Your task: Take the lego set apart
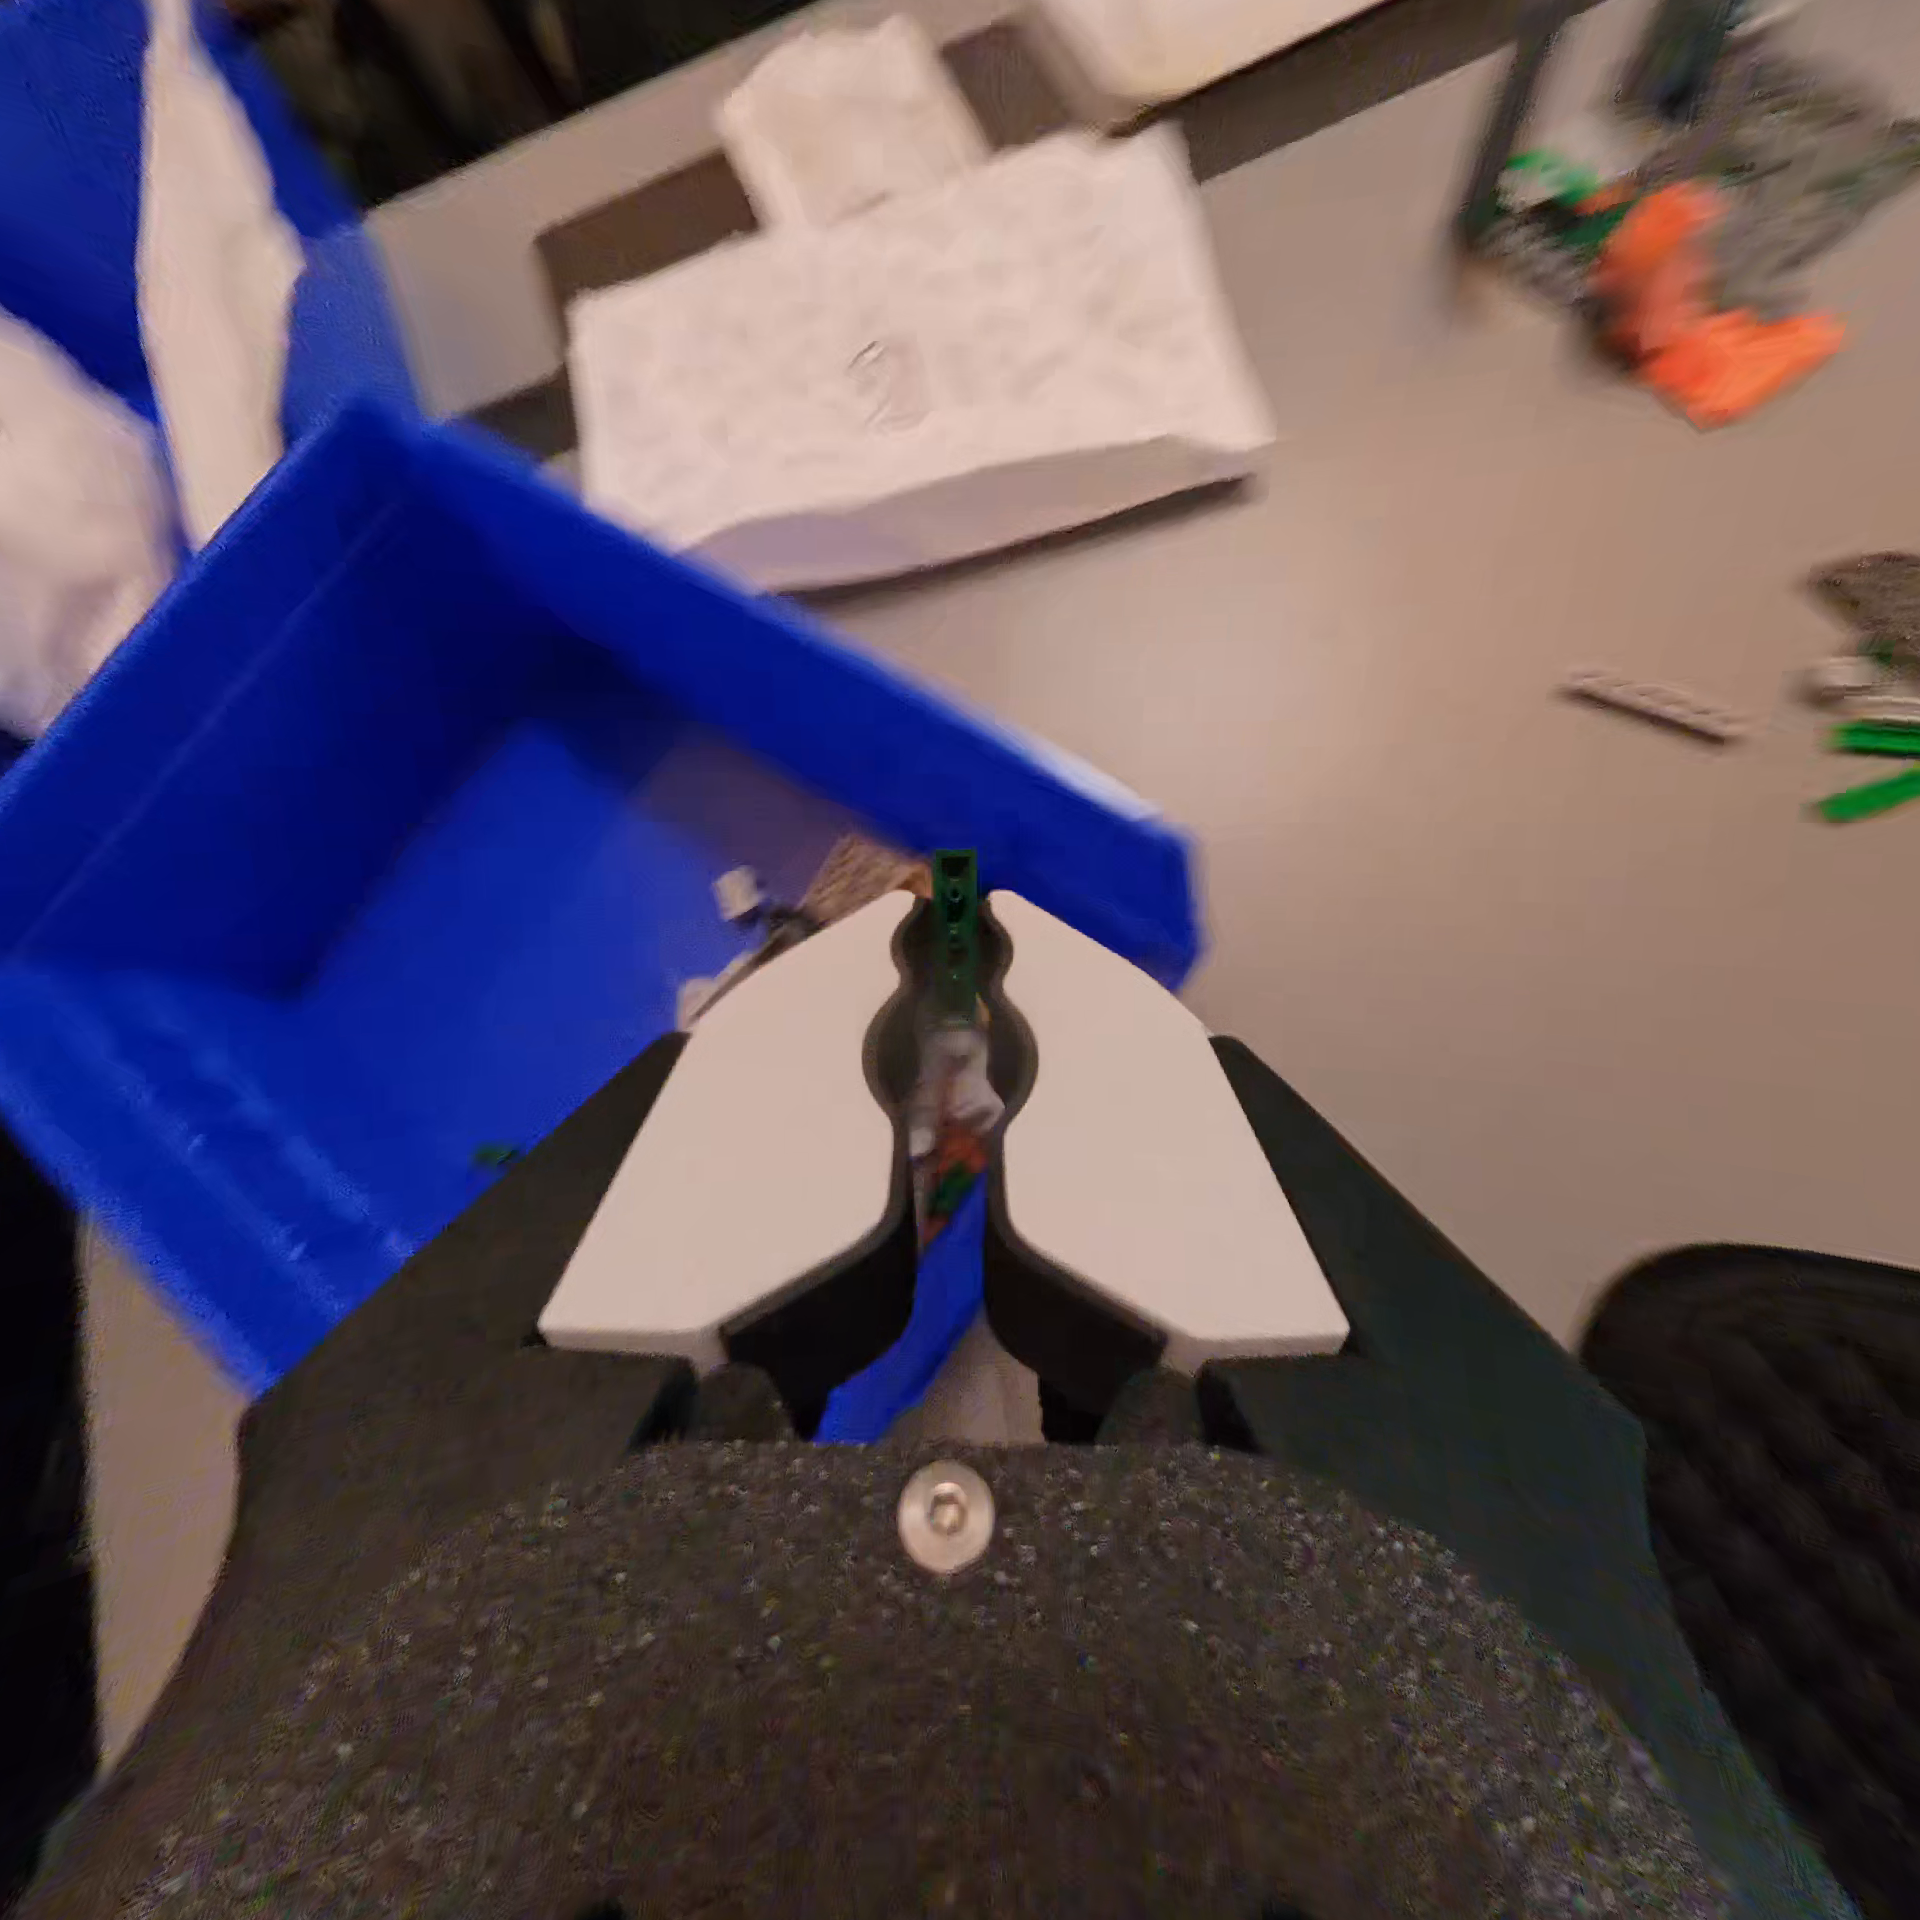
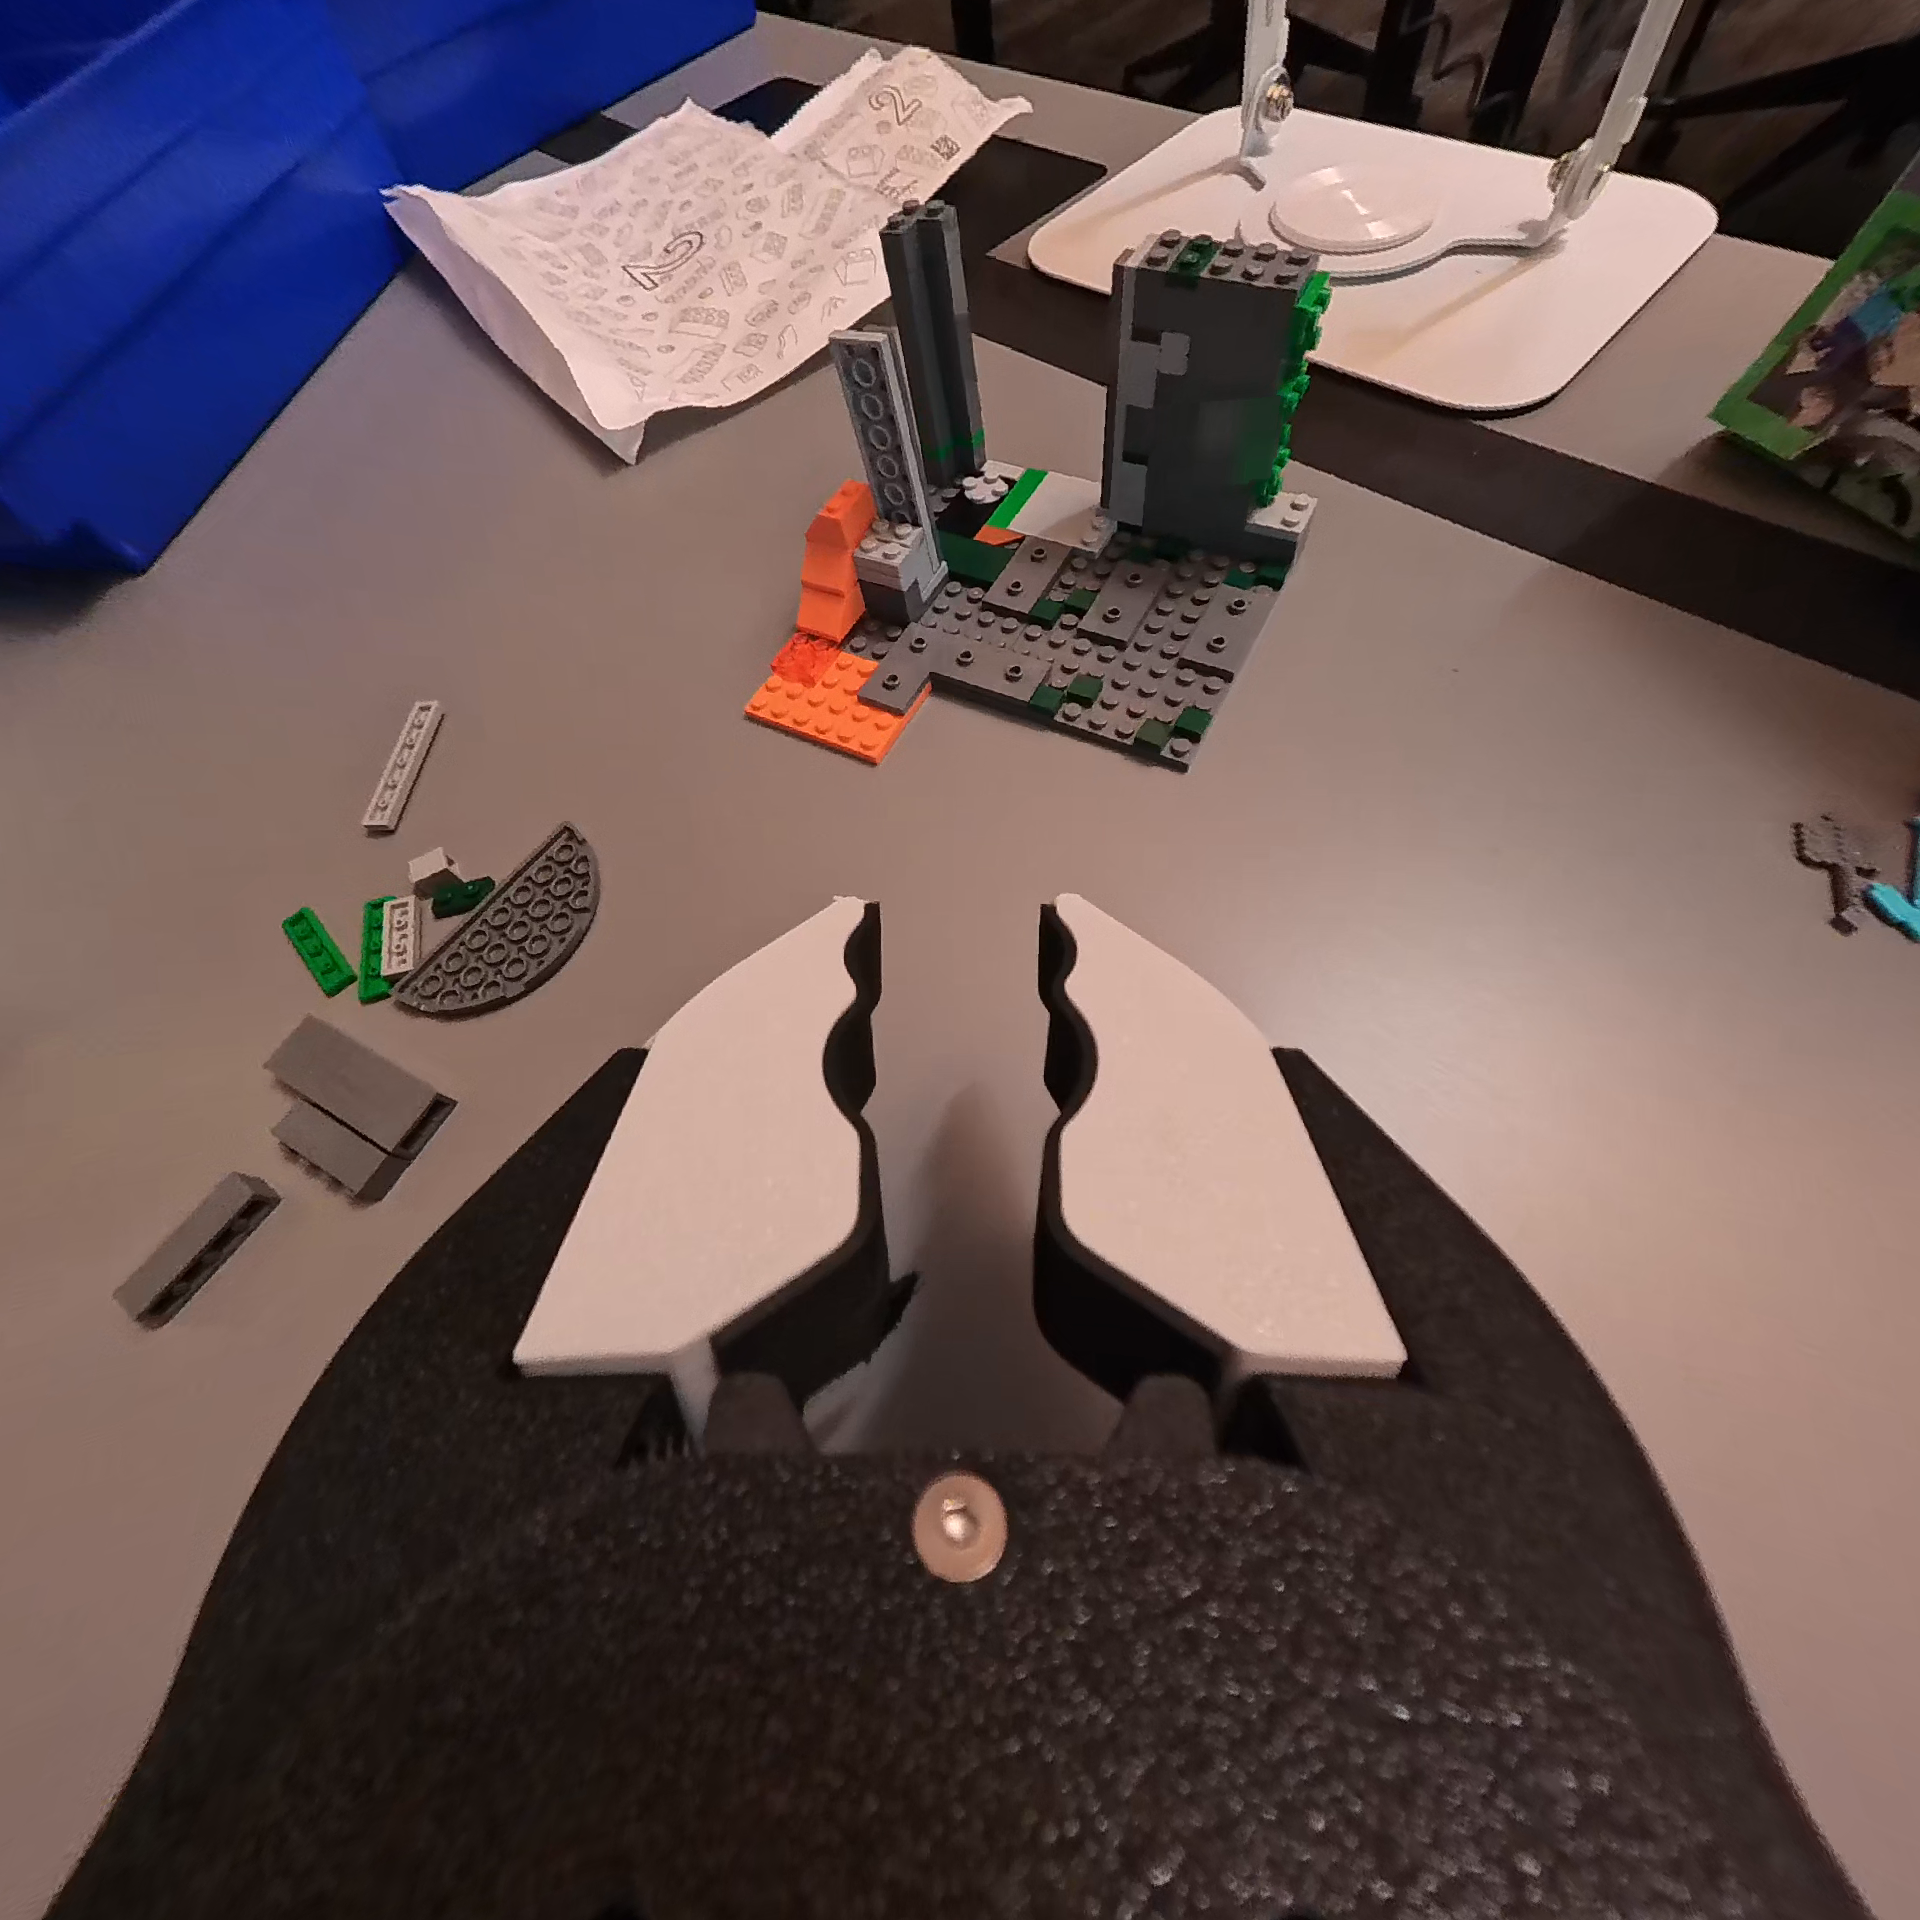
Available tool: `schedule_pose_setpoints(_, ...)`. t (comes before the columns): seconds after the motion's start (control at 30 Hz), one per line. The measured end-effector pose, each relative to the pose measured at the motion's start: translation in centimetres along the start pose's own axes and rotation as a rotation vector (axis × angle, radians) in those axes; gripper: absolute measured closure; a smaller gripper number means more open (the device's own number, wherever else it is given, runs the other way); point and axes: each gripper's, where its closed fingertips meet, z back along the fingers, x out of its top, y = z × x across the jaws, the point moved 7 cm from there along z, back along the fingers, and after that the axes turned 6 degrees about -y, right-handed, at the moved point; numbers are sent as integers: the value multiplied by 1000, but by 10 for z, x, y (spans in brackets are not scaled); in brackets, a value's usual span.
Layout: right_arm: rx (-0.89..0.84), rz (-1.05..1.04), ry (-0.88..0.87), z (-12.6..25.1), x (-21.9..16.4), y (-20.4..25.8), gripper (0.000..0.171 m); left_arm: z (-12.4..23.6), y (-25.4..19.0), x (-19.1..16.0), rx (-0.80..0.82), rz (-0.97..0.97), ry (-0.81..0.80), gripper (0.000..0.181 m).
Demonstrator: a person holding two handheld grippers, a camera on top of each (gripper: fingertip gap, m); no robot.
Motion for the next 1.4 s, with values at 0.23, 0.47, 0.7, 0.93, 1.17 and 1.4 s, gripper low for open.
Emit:
schedule_pose_setpoints(0.23, -25, -2, -35, 3, 1, -5, 142, -17, 20, -23, 111, 31, -3, 137)
schedule_pose_setpoints(0.47, -23, 24, -33, 1, 0, -2, 142, -6, -64, 25, -83, -161, -215, 150)
schedule_pose_setpoints(0.7, -25, 51, -15, 2, -3, -2, 142, -84, -165, 2, -532, -444, -54, 146)
schedule_pose_setpoints(0.93, -3, 62, 7, 1, -5, -2, 143, -131, -173, 6, -700, -789, 83, 144)
schedule_pose_setpoints(1.17, 26, 98, 49, -2, -10, 3, 143, -152, -186, 17, -849, -926, 208, 148)
schedule_pose_setpoints(1.4, 34, 104, 63, -3, -13, 3, 143, -150, -190, 15, -902, -921, 328, 173)
